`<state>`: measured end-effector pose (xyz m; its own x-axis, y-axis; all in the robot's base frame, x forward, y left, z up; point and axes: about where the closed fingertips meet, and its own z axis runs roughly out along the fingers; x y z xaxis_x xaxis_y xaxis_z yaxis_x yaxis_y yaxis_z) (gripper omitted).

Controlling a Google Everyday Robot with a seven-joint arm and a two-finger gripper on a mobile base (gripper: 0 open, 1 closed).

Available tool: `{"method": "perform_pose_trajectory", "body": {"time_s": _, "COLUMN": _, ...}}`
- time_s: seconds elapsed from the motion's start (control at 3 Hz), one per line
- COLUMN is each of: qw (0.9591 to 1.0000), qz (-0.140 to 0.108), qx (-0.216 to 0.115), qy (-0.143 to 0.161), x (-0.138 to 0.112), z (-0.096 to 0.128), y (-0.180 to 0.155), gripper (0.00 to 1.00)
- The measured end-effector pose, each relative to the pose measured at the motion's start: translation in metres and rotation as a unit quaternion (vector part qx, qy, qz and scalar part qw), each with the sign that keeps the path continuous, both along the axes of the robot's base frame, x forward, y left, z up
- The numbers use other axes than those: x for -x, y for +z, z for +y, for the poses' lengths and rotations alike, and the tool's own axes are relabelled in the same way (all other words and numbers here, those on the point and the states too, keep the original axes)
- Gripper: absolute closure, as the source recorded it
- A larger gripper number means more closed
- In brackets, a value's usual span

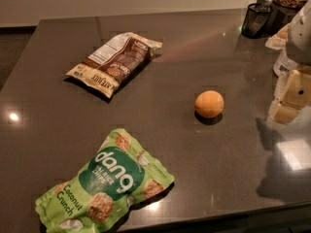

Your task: Move orange near green rice chip bag

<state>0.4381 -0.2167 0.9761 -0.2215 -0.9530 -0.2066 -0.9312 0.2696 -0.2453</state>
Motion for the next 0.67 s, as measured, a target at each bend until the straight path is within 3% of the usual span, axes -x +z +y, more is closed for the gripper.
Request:
{"method": "perform_pose_trajectory", "body": {"time_s": 0.33, "qw": 1.0, "qz": -0.001, "qx": 0.0, "qy": 0.0, "x": 0.0, "z": 0.0, "y": 0.0, "gripper": 0.0}}
{"method": "perform_pose_trajectory", "body": {"time_s": 0.67, "qw": 0.9999, "qz": 0.003, "qx": -0.011, "qy": -0.002, "x": -0.017, "z": 0.002, "y": -0.02, "gripper": 0.0}}
